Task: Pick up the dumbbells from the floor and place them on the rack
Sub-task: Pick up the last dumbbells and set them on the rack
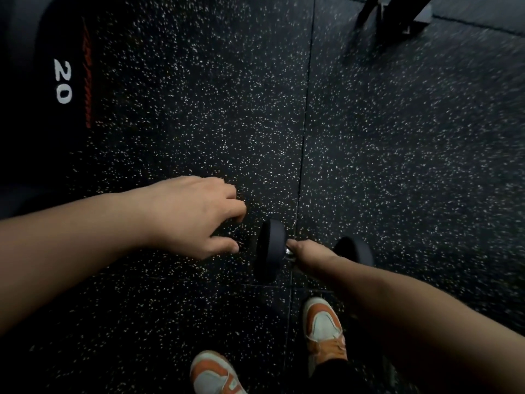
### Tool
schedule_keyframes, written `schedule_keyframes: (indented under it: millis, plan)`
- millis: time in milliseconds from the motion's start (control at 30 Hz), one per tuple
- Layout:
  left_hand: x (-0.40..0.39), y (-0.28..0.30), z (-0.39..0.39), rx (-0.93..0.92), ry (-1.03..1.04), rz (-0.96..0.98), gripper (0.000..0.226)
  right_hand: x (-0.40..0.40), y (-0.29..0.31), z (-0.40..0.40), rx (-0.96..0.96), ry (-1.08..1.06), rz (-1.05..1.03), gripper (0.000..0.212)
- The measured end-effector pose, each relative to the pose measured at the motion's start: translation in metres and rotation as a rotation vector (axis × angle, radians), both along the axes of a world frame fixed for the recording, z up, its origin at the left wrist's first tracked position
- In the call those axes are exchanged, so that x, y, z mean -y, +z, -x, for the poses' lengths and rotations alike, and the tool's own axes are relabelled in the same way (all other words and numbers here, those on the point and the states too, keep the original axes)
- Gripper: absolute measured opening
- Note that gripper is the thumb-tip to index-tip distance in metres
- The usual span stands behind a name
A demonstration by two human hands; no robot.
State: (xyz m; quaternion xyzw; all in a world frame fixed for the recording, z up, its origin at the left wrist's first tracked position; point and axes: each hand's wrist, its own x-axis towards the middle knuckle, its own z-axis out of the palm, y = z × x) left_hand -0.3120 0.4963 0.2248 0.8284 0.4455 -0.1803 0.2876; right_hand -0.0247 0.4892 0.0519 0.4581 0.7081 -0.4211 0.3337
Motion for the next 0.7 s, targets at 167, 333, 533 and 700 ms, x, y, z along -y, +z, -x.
schedule_keyframes:
  millis: [167, 333, 533, 700]
  plan:
    - [0.003, -0.007, 0.003, 0.003, -0.002, 0.015, 0.059, -0.003, 0.048, 0.0, 0.011, 0.013, -0.045, 0.019]
    - [0.004, -0.001, 0.01, 0.068, 0.094, 0.049, 0.053, -0.006, 0.094, 0.007, 0.019, 0.031, -0.066, 0.018]
    - [0.005, 0.043, 0.019, 0.093, 0.17, 0.004, 0.051, -0.008, 0.148, 0.018, 0.024, 0.027, -0.078, 0.025]
    - [0.01, 0.103, 0.022, 0.128, 0.301, -0.026, 0.055, -0.007, 0.212, 0.031, 0.002, 0.035, -0.096, 0.02]
